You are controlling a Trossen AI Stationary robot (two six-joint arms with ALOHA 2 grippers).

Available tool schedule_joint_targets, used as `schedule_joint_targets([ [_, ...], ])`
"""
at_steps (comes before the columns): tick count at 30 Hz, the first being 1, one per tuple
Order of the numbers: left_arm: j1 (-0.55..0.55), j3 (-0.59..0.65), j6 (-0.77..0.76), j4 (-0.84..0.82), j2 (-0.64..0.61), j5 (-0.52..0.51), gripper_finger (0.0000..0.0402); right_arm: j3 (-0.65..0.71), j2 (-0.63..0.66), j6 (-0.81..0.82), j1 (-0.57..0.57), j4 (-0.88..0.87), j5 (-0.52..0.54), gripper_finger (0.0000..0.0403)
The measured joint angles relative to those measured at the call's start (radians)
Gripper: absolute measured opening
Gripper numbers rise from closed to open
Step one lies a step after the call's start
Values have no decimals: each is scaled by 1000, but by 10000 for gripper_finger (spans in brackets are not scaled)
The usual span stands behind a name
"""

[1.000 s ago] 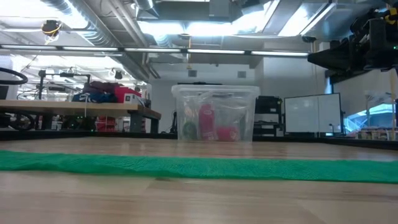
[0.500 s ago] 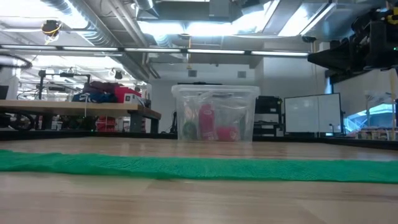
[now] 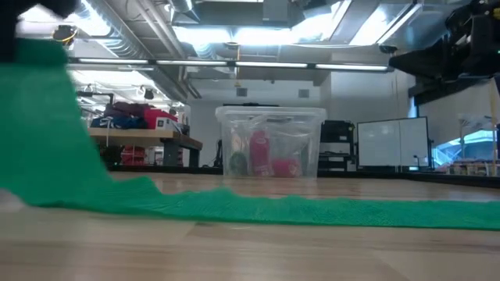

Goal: Roll bandage
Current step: Roll the green bandage

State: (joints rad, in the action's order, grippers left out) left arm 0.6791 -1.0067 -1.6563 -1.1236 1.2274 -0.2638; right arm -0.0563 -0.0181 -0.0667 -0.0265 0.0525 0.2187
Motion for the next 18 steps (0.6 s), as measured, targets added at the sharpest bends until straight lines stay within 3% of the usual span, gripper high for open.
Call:
schedule_joint_targets([
  [12, -346, -189, 667, 10, 6, -59, 62, -2, -106, 95, 0, 13, -99, 26],
  [18, -516, -256, 946, 77, 6, -98, 62, -2, -237, 112, 0, 180, -70, 26],
])
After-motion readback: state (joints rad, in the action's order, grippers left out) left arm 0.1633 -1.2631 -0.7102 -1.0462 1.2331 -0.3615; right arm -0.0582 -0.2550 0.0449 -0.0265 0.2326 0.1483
